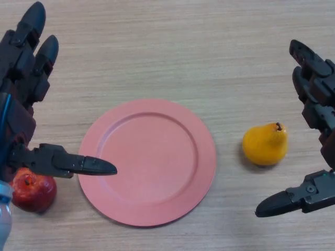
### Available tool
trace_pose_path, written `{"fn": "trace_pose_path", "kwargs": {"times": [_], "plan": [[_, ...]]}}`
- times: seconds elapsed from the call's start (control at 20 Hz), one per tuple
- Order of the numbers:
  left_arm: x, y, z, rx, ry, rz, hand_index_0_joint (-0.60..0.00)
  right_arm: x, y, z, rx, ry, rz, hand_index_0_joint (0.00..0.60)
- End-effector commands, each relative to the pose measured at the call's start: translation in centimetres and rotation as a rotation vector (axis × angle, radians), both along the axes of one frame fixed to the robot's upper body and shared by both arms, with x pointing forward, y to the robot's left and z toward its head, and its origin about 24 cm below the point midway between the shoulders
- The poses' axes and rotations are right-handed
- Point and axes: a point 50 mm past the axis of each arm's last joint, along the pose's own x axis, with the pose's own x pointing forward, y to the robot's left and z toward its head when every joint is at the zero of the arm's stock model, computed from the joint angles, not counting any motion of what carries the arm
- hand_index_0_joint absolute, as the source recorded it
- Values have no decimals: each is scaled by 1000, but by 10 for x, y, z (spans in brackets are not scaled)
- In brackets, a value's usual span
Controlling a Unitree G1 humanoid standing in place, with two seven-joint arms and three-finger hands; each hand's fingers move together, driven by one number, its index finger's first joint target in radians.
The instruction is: Pick up the yellow pear and place it on the plate
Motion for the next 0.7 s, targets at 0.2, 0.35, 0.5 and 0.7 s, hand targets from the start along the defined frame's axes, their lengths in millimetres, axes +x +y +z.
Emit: {"fn": "trace_pose_path", "kwargs": {"times": [0.2, 0.35, 0.5, 0.7], "plan": [[-10, 6, 19, 67, -144, 10, 0, -1, -4, 27, -8, -239, -32, 0], [-9, 5, 18, 64, -136, 12, 0, 13, -6, 23, -21, -239, -50, 0], [-9, 4, 16, 61, -142, 12, 0, 35, -9, 12, -51, -226, -75, 0], [-8, 1, 12, 76, -140, 9, 0, 62, -18, 2, -80, -238, -131, 0]]}}
